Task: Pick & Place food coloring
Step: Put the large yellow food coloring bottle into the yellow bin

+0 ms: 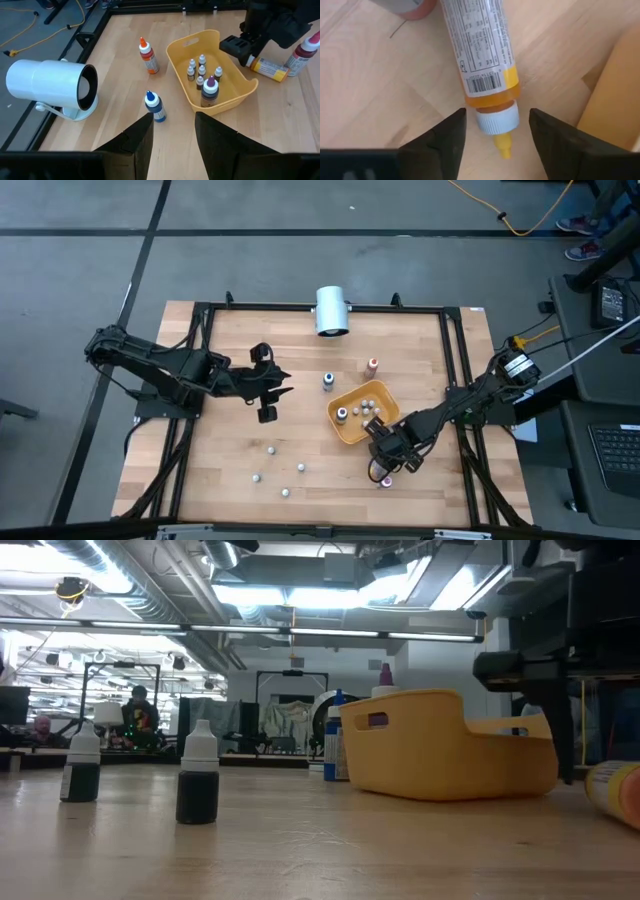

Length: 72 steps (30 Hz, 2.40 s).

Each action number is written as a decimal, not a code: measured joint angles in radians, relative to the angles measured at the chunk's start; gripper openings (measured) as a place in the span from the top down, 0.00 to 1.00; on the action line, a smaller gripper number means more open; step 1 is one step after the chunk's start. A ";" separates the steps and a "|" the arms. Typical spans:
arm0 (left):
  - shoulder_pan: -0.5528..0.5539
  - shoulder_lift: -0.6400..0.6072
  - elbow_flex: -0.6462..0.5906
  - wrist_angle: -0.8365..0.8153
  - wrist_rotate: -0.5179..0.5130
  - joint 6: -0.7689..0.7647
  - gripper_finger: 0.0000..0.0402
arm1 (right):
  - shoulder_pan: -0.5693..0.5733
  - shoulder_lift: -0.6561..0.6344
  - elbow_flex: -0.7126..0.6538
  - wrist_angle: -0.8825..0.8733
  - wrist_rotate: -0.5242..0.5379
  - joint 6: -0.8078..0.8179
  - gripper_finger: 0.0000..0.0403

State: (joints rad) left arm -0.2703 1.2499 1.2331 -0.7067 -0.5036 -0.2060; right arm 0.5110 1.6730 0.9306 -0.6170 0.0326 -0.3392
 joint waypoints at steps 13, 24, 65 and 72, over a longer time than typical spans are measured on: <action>0.000 0.000 0.000 0.000 0.000 -0.001 0.65 | 0.000 0.000 0.001 -0.002 0.000 -0.005 0.74; 0.000 0.000 0.000 0.000 0.000 -0.008 0.65 | 0.000 -0.001 0.003 -0.099 0.000 0.083 0.75; 0.000 0.000 0.000 0.000 -0.002 0.010 0.65 | -0.049 -0.364 0.003 -0.018 0.116 0.388 0.99; 0.000 0.000 0.000 0.000 -0.002 0.010 0.65 | -0.128 -0.368 0.003 -0.001 0.116 0.333 0.97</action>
State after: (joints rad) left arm -0.2699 1.2499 1.2327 -0.7065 -0.5060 -0.1965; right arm 0.3832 1.3052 0.9333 -0.6177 0.1482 -0.0065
